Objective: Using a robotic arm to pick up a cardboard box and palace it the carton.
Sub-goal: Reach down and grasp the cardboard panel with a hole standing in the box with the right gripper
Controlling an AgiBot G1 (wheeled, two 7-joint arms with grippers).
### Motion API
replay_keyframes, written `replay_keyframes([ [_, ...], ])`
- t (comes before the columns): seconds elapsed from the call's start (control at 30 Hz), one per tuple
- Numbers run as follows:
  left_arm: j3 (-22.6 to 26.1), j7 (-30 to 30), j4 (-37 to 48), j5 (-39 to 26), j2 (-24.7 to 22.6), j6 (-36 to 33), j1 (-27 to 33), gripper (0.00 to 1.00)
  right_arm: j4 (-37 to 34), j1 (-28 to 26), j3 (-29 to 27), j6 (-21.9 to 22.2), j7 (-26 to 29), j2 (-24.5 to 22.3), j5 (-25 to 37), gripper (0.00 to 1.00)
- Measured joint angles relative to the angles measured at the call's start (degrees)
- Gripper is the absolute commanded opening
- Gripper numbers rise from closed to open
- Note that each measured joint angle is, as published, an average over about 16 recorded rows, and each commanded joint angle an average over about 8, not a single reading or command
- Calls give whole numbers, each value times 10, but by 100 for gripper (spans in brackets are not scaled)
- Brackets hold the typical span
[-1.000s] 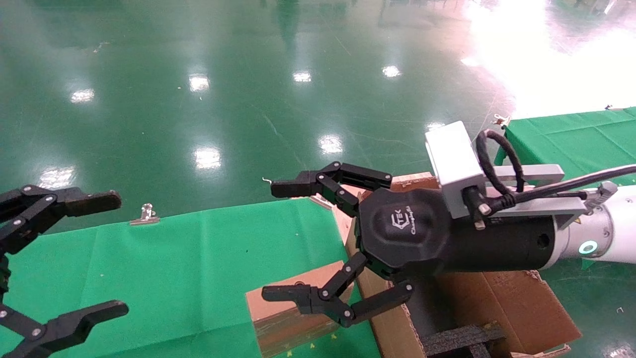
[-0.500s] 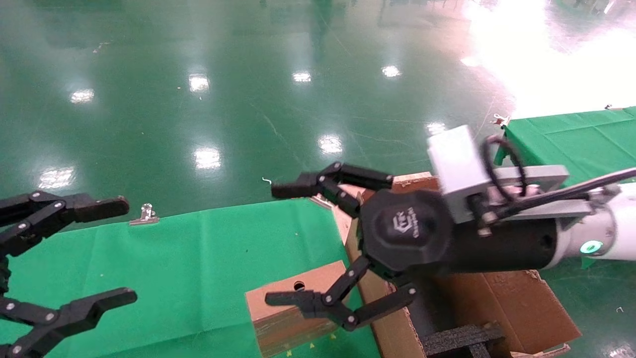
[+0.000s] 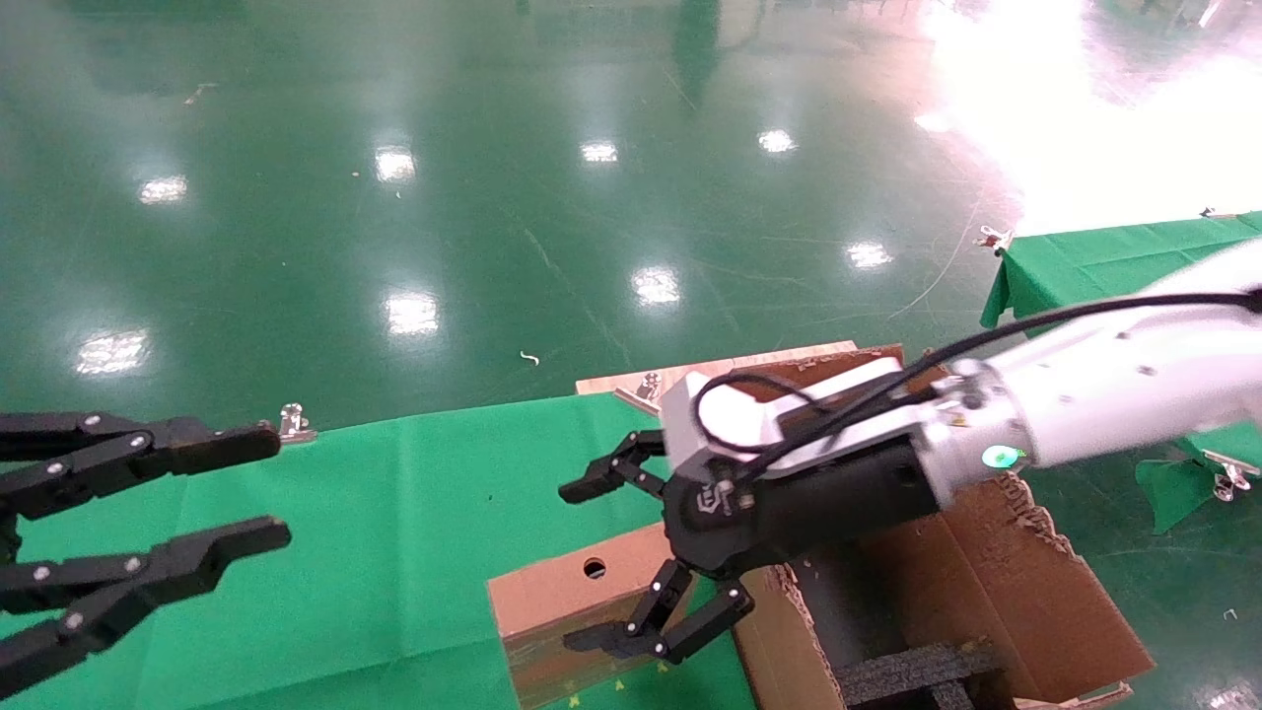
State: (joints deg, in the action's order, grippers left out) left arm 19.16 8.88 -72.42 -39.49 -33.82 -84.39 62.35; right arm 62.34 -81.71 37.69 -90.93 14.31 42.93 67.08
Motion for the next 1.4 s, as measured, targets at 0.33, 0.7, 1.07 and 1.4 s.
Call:
replay_keyframes([
  [0.33, 0, 0, 0, 0, 0, 0, 0, 0, -93, -101, 136, -1, -52, 77, 82, 100],
  [0.7, 0, 0, 0, 0, 0, 0, 0, 0, -201, -178, 255, -1, -129, 164, 123, 100],
  [1.07, 0, 0, 0, 0, 0, 0, 0, 95, -284, -222, 351, 0, -190, 234, 143, 100],
  [1.4, 0, 0, 0, 0, 0, 0, 0, 100, -324, -238, 394, 1, -219, 264, 143, 25],
])
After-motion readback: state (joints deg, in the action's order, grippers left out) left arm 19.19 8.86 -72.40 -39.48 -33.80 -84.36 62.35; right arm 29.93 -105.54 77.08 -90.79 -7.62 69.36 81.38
